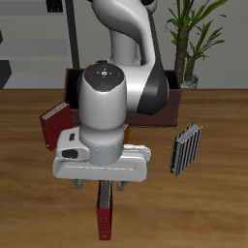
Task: Place the left red book into the back desk caddy's back compartment
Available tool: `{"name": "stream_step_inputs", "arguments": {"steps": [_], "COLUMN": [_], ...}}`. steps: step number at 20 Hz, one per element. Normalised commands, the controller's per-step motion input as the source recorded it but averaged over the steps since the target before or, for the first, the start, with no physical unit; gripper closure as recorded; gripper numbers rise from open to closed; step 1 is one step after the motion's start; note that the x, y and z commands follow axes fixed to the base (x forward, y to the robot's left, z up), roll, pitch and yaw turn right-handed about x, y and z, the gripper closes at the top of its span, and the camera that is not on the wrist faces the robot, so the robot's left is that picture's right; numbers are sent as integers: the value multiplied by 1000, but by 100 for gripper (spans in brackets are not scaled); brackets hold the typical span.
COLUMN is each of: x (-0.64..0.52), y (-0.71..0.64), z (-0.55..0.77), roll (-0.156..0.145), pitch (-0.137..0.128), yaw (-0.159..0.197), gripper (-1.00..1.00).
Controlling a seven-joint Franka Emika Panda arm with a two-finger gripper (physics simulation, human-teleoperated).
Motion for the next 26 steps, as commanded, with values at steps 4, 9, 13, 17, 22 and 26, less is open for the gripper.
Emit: {"name": "stream_step_inputs", "arguments": {"steps": [4, 9, 13, 17, 22, 26], "x": [-57, -71, -30, 11, 33, 19], "y": [-64, -13, -7, -31, 69, 182], "z": [-165, -198, -161, -171, -186, -156], "roll": [-18, 1, -10, -5, 7, 28], "pitch": [-5, -13, 3, 23, 22, 14], "yaw": [-3, 6, -13, -6, -18, -6], "gripper": [-100, -100, -100, -100, -100, -100]}}
